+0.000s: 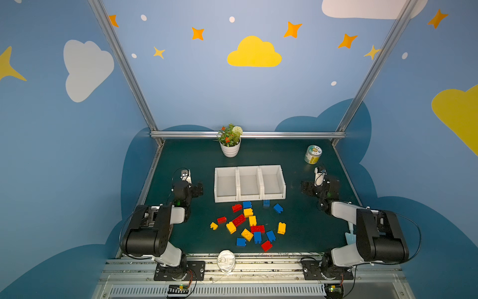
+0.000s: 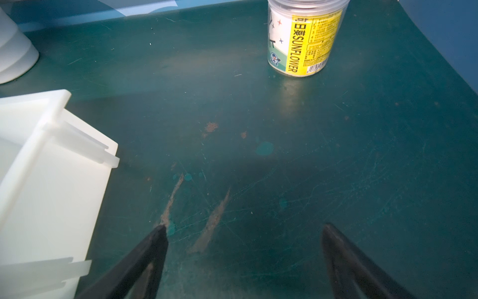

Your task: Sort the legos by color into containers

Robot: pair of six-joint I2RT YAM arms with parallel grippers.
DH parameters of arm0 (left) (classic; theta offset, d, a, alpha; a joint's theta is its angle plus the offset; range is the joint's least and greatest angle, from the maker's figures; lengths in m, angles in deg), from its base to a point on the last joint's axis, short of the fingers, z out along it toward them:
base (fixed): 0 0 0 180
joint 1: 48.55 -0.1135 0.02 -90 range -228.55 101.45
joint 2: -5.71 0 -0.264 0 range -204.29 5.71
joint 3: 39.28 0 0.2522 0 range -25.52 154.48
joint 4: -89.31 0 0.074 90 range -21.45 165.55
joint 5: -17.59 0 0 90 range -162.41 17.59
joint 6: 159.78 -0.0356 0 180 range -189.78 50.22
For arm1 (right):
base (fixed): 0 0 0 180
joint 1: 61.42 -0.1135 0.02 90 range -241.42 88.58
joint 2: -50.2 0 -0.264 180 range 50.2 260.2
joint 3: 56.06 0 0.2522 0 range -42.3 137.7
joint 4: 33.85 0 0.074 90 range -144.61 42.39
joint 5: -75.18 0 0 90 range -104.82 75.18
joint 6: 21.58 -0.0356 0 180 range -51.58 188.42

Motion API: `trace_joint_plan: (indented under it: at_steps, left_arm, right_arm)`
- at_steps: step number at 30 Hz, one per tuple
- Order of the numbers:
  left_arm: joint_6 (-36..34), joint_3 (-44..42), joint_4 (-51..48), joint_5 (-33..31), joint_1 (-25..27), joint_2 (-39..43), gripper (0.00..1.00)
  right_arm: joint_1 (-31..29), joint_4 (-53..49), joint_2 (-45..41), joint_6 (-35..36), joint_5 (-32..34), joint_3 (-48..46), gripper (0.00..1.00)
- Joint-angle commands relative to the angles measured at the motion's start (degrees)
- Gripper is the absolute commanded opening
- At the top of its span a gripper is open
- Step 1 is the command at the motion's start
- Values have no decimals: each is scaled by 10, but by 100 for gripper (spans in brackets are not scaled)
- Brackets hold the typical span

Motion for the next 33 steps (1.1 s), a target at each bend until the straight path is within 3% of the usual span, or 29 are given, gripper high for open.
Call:
trace_joint_plan:
  at_steps: [1,2,6,11,17,23,33]
  left_arm:
    - [2,6,11,-10,5,19,100]
    - [-6,21,-31,-12,10,43,100]
    - [22,154,-382,-30,30,133,100]
    - [94,210,-562,25,53,209,100]
    - [199,178,-644,105,84,293,100]
    - [237,142,-681,98,147,335,100]
    - [281,115,-697,89,219,334,100]
  right_arm:
    - [-11,-14,-35,5,21,5,92]
    - [-20,-54,-62,15,25,14,92]
    - [-59,-270,-173,-39,40,77,92]
    - [-126,-436,-260,-99,52,111,91]
    - [-222,-545,-310,-189,73,91,88]
    - [-332,-670,-259,-301,107,110,84]
    - [-456,-670,-187,-413,77,95,76]
